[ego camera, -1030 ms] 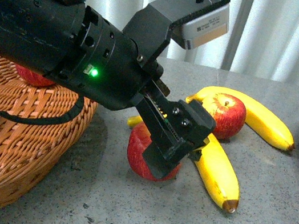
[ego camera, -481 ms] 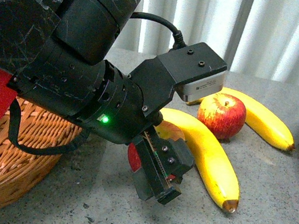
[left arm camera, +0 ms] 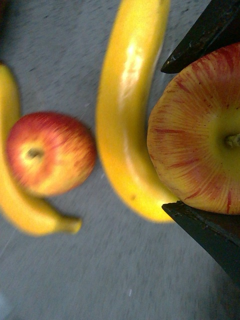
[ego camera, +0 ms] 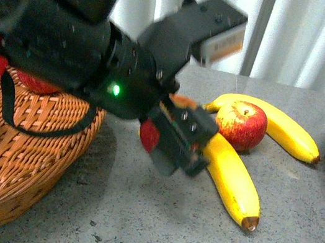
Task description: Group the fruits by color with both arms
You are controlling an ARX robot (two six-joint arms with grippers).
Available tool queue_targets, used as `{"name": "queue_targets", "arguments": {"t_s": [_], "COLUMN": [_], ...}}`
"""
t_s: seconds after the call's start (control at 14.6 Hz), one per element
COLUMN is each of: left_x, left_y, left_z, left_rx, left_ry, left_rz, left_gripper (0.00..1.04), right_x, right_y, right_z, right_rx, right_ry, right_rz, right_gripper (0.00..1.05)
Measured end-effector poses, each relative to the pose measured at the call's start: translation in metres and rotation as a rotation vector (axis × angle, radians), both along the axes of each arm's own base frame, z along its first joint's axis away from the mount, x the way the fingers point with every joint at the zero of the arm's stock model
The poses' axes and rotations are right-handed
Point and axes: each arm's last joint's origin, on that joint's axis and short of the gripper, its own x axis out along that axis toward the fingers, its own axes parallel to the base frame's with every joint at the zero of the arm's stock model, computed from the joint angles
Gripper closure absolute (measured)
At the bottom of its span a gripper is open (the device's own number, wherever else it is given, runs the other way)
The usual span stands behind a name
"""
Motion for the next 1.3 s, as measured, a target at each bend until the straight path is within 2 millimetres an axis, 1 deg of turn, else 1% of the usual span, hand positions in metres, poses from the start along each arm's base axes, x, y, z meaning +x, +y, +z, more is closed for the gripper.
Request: {"name": "queue_targets", "arguments": {"t_s": [0.14, 0.21, 0.27, 0.34, 0.41, 0.48, 0.62, 0.76, 0.96, 1.03, 1.17, 1.24, 1.3], "left_x": [0.004, 0.008, 0.023, 0.028, 0.029, 0.031, 0.031, 0.03, 0.029, 0.029, 0.028, 0.028, 0.022], "left_y": [0.011, 0.028, 0.083, 0.113, 0.117, 0.118, 0.118, 0.118, 0.118, 0.118, 0.116, 0.112, 0.099], "left_z": [0.031, 0.052, 0.06, 0.05, 0.046, 0.032, 0.018, 0.011, 0.008, 0.008, 0.008, 0.008, 0.017], "left_rx": [-0.065, -0.126, -0.229, -0.289, -0.313, -0.332, -0.328, -0.319, -0.313, -0.316, -0.32, -0.317, -0.322], "left_ry": [-0.093, -0.156, -0.172, -0.102, -0.077, -0.007, 0.062, 0.09, 0.103, 0.11, 0.114, 0.114, 0.098], "left_rz": [0.112, 0.258, 0.627, 0.784, 0.809, 0.826, 0.829, 0.836, 0.835, 0.831, 0.817, 0.803, 0.752], "left_gripper": [0.36, 0.37, 0.37, 0.37, 0.37, 0.37, 0.37, 0.37, 0.37, 0.31, 0.12, 0.05, 0.07], "right_x": [0.0, 0.0, 0.0, 0.0, 0.0, 0.0, 0.0, 0.0, 0.0, 0.0, 0.0, 0.0, 0.0], "right_y": [0.0, 0.0, 0.0, 0.0, 0.0, 0.0, 0.0, 0.0, 0.0, 0.0, 0.0, 0.0, 0.0], "right_z": [0.0, 0.0, 0.0, 0.0, 0.0, 0.0, 0.0, 0.0, 0.0, 0.0, 0.0, 0.0, 0.0], "right_rx": [0.0, 0.0, 0.0, 0.0, 0.0, 0.0, 0.0, 0.0, 0.0, 0.0, 0.0, 0.0, 0.0], "right_ry": [0.0, 0.0, 0.0, 0.0, 0.0, 0.0, 0.0, 0.0, 0.0, 0.0, 0.0, 0.0, 0.0], "right_rz": [0.0, 0.0, 0.0, 0.0, 0.0, 0.0, 0.0, 0.0, 0.0, 0.0, 0.0, 0.0, 0.0], "right_gripper": [0.07, 0.07, 0.07, 0.07, 0.07, 0.07, 0.07, 0.07, 0.07, 0.07, 0.07, 0.07, 0.07]}}
